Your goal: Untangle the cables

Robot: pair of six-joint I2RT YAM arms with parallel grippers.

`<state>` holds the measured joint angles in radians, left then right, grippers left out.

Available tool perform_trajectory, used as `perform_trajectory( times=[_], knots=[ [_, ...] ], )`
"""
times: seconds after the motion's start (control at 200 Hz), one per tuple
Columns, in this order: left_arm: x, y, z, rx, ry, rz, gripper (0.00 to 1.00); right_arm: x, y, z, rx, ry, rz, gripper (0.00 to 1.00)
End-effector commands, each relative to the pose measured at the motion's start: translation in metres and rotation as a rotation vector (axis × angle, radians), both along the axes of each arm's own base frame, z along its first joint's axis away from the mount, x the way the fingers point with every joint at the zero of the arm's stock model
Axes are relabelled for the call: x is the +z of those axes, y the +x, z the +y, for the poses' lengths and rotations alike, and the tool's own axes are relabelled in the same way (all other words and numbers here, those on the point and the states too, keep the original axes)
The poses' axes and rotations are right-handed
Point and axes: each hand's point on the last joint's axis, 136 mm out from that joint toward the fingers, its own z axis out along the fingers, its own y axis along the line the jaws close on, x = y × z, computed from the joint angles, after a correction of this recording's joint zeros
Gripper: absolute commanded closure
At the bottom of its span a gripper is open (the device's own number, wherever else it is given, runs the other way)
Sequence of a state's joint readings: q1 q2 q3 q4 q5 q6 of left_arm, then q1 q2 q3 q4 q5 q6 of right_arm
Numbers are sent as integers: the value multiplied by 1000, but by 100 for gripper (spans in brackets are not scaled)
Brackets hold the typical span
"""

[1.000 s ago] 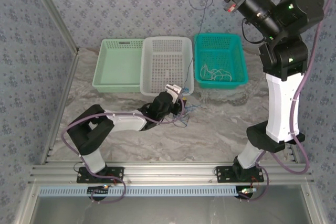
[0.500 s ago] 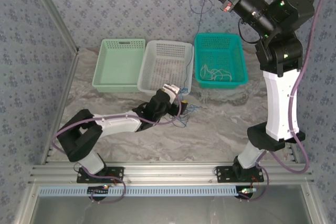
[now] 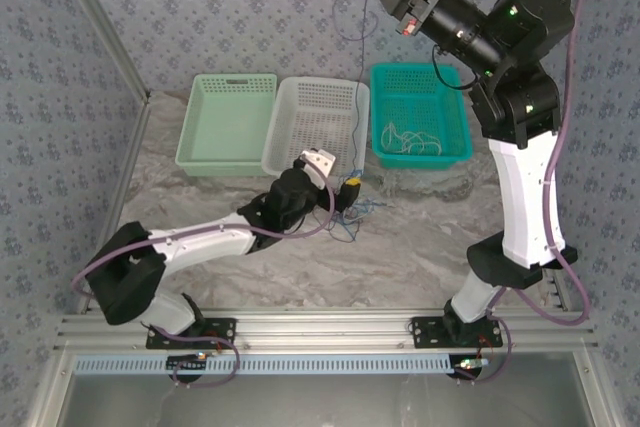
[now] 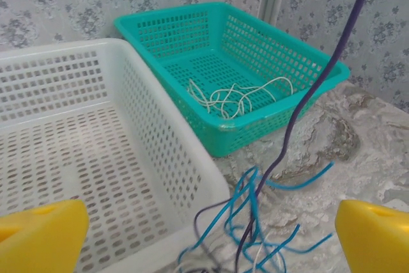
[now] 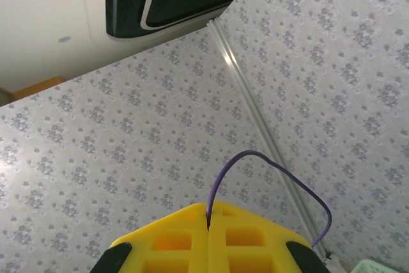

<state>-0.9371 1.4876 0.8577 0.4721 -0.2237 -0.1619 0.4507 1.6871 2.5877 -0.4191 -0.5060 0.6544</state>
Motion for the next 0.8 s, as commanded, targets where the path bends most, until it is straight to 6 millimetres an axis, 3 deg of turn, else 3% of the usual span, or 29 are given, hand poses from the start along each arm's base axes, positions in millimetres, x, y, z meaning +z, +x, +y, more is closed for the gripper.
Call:
perform_trajectory(
  times=[0.0,0.16,0.345,0.485,0.66,0.795],
  knots=[
    [24,4,-24,-75,-50,-52,3,17,-30,-3,27,15,-64,100],
    [23,14,-35,-61,-67,-58,8,21,-48,0,48,6,-100,100],
    [-4,27,-41,-13,-9,17,55,31,-61,-5,58,35,-120,100],
    [-28,28,-32,39,7,70,71,37,-74,-13,59,43,-139,100],
    [-40,10,-30,3,33,102,77,47,-86,-26,35,64,-170,100],
    [-51,-9,-25,-19,74,136,77,60,-94,-48,-34,92,-207,100]
  ],
)
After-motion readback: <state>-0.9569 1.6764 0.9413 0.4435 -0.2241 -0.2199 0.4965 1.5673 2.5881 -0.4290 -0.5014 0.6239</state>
